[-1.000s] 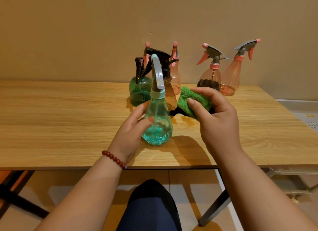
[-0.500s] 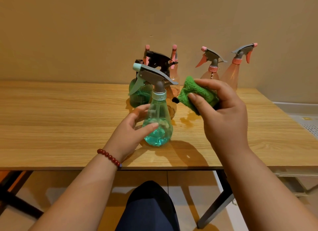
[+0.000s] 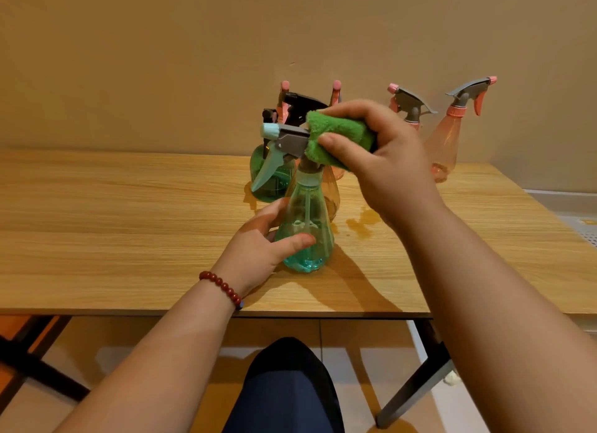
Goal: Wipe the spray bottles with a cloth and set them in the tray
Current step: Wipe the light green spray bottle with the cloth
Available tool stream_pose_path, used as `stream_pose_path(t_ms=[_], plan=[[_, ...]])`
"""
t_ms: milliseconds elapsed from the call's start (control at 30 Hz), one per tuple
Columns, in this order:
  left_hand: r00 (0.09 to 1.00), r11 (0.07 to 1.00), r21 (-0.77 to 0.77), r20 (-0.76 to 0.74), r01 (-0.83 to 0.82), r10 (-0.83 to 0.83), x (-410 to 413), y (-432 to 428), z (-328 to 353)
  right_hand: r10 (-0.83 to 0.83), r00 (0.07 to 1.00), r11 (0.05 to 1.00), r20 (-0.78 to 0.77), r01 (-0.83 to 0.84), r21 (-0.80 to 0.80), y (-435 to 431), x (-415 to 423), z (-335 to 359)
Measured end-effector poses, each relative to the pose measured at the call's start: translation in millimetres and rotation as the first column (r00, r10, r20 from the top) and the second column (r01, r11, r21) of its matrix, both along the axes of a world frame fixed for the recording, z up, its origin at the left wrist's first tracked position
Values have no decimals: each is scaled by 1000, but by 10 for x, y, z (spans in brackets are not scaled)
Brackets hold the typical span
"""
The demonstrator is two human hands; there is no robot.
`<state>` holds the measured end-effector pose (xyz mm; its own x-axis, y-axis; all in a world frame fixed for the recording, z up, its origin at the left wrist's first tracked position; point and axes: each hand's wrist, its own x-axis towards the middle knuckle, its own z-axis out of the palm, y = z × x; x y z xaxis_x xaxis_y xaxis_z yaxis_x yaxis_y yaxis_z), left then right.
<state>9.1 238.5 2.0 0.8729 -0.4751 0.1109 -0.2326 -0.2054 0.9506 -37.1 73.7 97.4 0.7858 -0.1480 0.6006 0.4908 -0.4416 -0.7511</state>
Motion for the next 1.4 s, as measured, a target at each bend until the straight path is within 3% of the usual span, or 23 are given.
stream_pose_path(t_ms=[67,233,533,733,1067,1233,1400], plan=[[1000,1000,-6,-14,-8,8,5,4,-6,110,989,994,-98,-111,-10,-7,55,28],[998,999,-2,-50,-35,35,8,16,-12,189,971,979,-144,-198,-55,29,125,34],[1000,999,48,-13,6,-5,-17,15,23,69,997,997,-21,-69,28,49,115,-27],[999,1000,29,-35,-6,7,-2,-9,-11,165,985,985,-40,-166,-36,89,78,21],[1000,1000,19,-5,1,-1,-18,-13,-8,77,997,990,19,-79,117,132,77,-40],[999,999,39,33,-31,30,-35,-14,-22,-120,991,961,53,103,257,-8,-66,-238],[996,996,46,47,-79,77,-41,-46,-44,-323,939,945,-116,314,-91,-363,-362,-723]])
